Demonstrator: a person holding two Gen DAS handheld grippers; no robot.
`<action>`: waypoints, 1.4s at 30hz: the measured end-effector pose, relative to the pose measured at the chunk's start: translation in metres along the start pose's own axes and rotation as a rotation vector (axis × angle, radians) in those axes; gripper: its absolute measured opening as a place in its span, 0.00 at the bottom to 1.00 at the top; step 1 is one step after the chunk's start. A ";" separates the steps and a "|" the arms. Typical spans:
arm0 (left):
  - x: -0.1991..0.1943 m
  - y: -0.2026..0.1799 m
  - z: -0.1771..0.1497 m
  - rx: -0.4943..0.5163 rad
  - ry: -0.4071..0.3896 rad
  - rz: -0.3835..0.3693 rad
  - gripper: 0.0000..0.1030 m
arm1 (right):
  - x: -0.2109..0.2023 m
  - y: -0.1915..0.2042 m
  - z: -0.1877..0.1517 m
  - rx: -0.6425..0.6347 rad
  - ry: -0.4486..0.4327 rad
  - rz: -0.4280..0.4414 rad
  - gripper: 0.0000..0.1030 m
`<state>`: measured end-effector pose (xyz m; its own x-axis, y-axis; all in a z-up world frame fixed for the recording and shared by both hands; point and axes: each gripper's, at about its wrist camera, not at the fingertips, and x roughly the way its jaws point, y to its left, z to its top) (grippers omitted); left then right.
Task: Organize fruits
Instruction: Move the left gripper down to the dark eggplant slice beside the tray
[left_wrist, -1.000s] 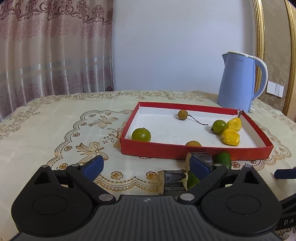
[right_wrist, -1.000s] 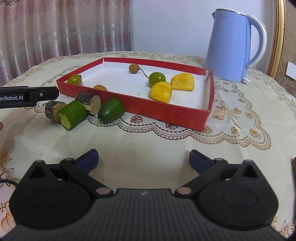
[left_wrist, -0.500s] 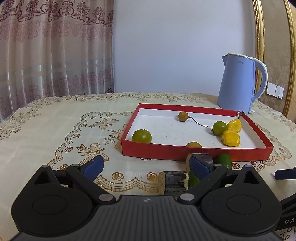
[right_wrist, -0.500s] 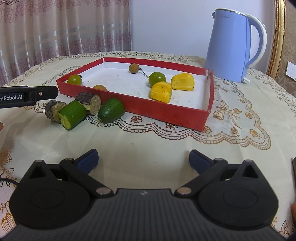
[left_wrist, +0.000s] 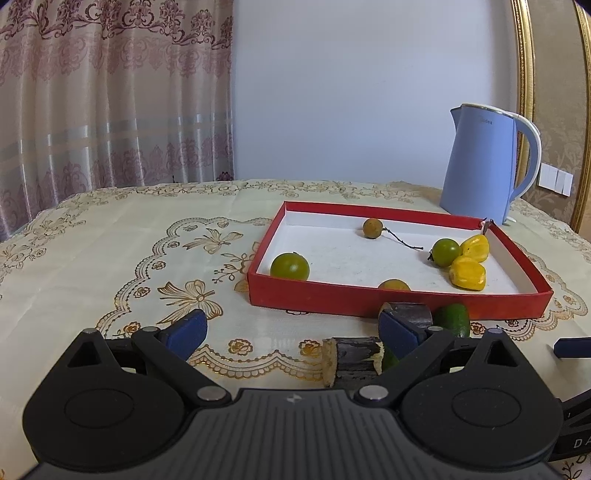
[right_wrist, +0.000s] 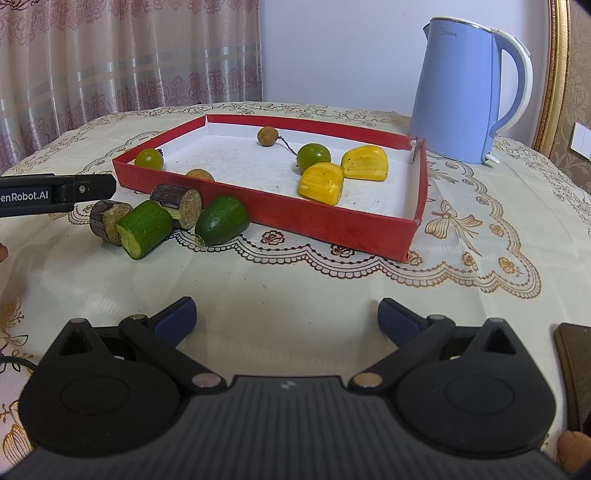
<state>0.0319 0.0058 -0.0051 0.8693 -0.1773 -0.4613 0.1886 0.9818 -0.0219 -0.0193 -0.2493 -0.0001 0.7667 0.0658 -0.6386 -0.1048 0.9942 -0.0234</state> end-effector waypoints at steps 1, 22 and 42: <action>0.000 0.000 0.000 0.002 0.000 0.001 0.97 | 0.000 0.000 0.000 0.000 0.000 0.000 1.00; 0.003 -0.001 -0.001 0.006 0.010 0.008 0.97 | 0.000 0.000 0.000 0.002 0.002 0.000 1.00; 0.002 0.001 -0.001 -0.001 0.015 0.010 0.97 | 0.000 0.000 0.000 0.002 0.002 0.000 1.00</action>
<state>0.0337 0.0064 -0.0072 0.8644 -0.1662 -0.4746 0.1795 0.9836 -0.0175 -0.0190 -0.2493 0.0000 0.7654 0.0658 -0.6402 -0.1039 0.9943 -0.0219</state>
